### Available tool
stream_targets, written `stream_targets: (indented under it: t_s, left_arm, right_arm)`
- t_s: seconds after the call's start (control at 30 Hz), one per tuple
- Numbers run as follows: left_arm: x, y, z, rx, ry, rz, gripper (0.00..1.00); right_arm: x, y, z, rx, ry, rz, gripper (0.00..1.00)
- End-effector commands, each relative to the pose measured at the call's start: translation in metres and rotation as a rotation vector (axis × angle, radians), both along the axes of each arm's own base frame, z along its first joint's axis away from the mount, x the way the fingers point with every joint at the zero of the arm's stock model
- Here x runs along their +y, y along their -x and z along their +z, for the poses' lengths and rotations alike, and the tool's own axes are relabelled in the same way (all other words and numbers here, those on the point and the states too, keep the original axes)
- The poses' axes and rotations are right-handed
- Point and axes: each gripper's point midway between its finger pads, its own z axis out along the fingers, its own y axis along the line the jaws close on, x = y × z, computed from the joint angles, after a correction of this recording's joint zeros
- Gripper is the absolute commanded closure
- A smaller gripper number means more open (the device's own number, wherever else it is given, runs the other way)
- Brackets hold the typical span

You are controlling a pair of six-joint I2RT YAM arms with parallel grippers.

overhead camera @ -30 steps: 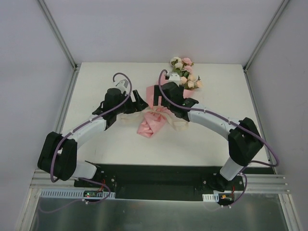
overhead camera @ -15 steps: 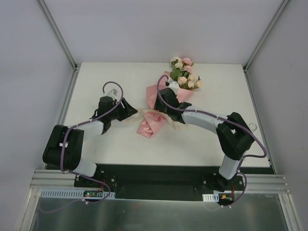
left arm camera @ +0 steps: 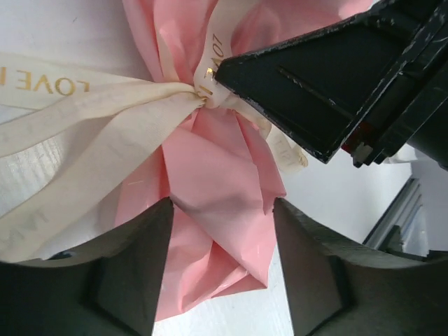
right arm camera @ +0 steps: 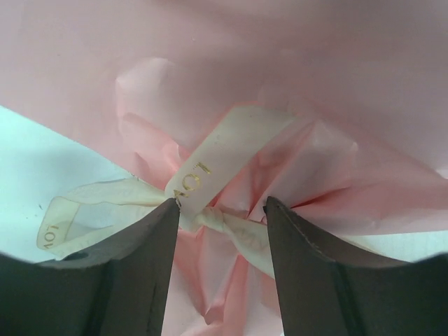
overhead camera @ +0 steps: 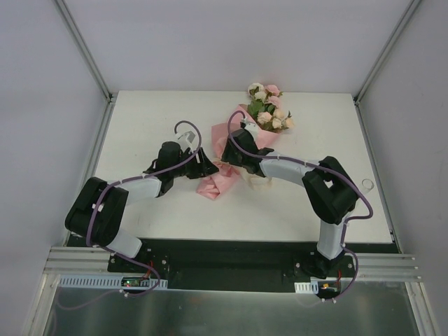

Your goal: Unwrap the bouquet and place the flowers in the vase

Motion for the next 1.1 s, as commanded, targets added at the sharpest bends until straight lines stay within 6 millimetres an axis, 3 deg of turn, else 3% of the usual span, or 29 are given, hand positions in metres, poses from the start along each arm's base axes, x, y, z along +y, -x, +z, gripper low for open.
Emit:
stream_targets:
  t_s: [0.0, 0.07, 0.43, 0.63, 0.67, 0.7, 0.77, 0.93, 0.97, 1.07]
  left_arm:
    - [-0.001, -0.013, 0.008, -0.035, -0.073, 0.02, 0.48]
    - [0.0, -0.015, 0.002, 0.015, -0.089, 0.05, 0.57]
    - [-0.005, -0.015, -0.017, 0.084, -0.139, 0.072, 0.69]
    - [-0.003, -0.014, -0.025, 0.121, -0.157, 0.09, 0.86]
    - [-0.004, -0.016, -0.026, 0.128, -0.16, 0.089, 0.87]
    - [-0.003, -0.015, -0.029, 0.141, -0.169, 0.091, 0.94]
    - [-0.002, -0.02, -0.034, 0.165, -0.186, 0.11, 1.0]
    - [0.0, -0.022, -0.044, 0.22, -0.219, 0.124, 1.0]
    - [-0.001, -0.024, -0.045, 0.224, -0.222, 0.124, 1.0]
    - [0.0, -0.023, -0.046, 0.23, -0.226, 0.132, 1.0]
  right_arm:
    - [0.013, -0.007, 0.027, -0.056, -0.088, 0.007, 0.44]
    - [0.017, -0.007, 0.031, -0.069, -0.103, 0.03, 0.43]
    - [0.037, -0.01, 0.023, -0.055, -0.173, 0.092, 0.5]
    - [0.04, -0.02, 0.028, -0.074, -0.178, 0.118, 0.88]
    - [0.039, -0.02, 0.032, -0.082, -0.178, 0.124, 0.98]
    - [0.038, -0.02, 0.034, -0.097, -0.164, 0.131, 0.99]
    - [0.036, -0.02, 0.055, -0.143, -0.163, 0.148, 0.99]
    - [0.019, -0.015, 0.112, -0.277, -0.135, 0.178, 0.99]
    - [0.014, -0.012, 0.136, -0.321, -0.15, 0.174, 0.99]
    - [-0.002, -0.006, 0.171, -0.396, -0.149, 0.156, 0.99]
